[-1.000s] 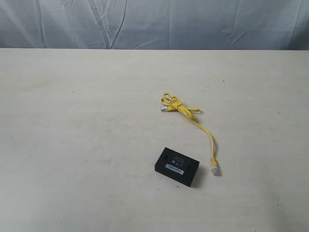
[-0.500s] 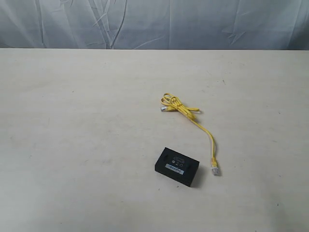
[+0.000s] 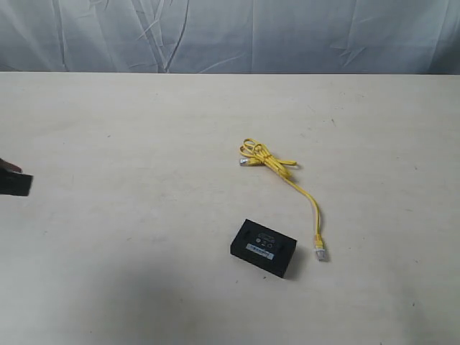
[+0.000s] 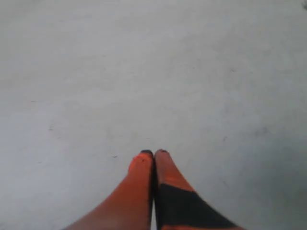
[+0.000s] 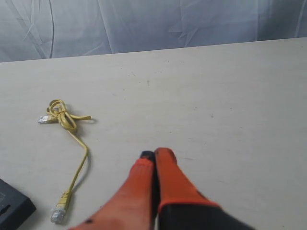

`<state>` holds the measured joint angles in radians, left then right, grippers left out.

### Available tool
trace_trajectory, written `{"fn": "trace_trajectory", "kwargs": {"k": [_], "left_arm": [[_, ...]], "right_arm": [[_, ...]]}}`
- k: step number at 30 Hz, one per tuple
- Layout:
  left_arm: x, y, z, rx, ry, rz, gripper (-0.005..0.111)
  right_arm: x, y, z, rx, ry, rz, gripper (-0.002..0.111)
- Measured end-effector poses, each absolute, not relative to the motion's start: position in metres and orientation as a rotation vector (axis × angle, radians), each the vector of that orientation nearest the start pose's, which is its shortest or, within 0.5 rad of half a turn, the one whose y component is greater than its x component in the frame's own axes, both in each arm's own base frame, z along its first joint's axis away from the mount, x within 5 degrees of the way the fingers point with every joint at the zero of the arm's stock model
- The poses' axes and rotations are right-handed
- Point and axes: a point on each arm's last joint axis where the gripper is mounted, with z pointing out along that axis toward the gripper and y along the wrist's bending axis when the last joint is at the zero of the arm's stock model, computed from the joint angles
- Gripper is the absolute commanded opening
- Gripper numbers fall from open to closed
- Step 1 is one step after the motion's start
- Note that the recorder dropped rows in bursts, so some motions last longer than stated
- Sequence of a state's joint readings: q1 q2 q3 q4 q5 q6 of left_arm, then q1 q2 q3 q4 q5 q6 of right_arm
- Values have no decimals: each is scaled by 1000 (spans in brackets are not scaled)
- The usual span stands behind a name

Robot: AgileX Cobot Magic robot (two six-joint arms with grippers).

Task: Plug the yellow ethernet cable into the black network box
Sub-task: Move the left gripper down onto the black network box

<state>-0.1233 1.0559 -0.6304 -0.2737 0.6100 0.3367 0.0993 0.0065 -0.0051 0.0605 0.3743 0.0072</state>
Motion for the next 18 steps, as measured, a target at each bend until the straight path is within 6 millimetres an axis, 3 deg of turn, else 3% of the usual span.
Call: {"fn": "trace_trajectory", "kwargs": {"k": [10,18], "left_arm": [[233,-132,227,725,2518,-347,0],[240,-209,214,934,2504,-462,0]], "right_arm": [[53,7,181,-49,1860,134,-1],[53,7,181,-49,1860,134,-1]]}}
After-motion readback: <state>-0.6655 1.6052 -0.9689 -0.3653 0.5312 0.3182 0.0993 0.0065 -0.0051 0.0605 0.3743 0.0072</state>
